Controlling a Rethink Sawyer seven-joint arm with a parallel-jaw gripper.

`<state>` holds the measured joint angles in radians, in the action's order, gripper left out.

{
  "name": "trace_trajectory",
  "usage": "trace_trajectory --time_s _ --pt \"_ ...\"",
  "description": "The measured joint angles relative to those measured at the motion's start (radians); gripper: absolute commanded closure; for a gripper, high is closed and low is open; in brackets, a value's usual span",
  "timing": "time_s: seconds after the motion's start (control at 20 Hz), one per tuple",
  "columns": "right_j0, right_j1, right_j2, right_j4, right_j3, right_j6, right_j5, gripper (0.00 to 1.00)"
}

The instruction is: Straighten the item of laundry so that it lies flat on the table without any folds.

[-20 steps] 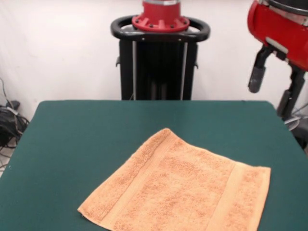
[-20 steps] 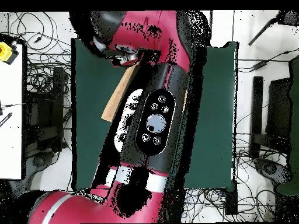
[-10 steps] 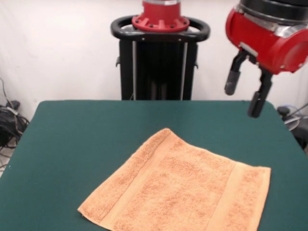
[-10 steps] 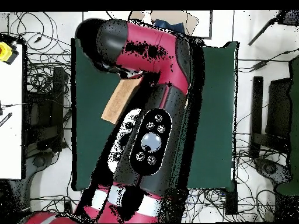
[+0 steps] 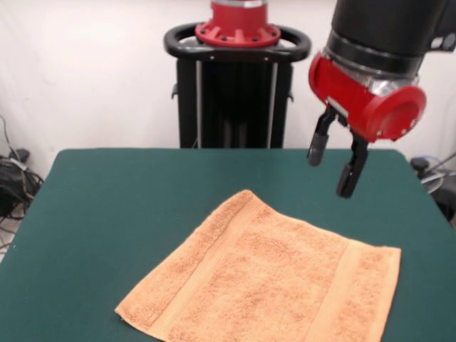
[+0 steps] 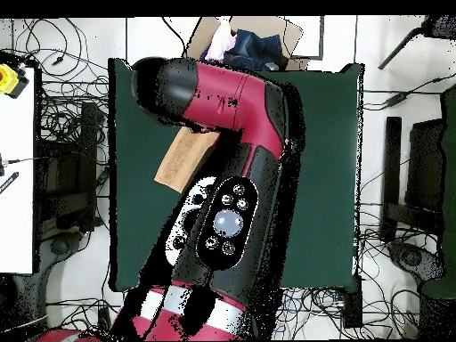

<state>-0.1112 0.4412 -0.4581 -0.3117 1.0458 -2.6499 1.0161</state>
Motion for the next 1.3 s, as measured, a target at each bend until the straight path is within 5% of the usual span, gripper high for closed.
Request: trace_trajectory --time_s 1.3 --pt "-0.004 -0.023 0.109 0.02 0.05 0.0 -0.145 0.0"
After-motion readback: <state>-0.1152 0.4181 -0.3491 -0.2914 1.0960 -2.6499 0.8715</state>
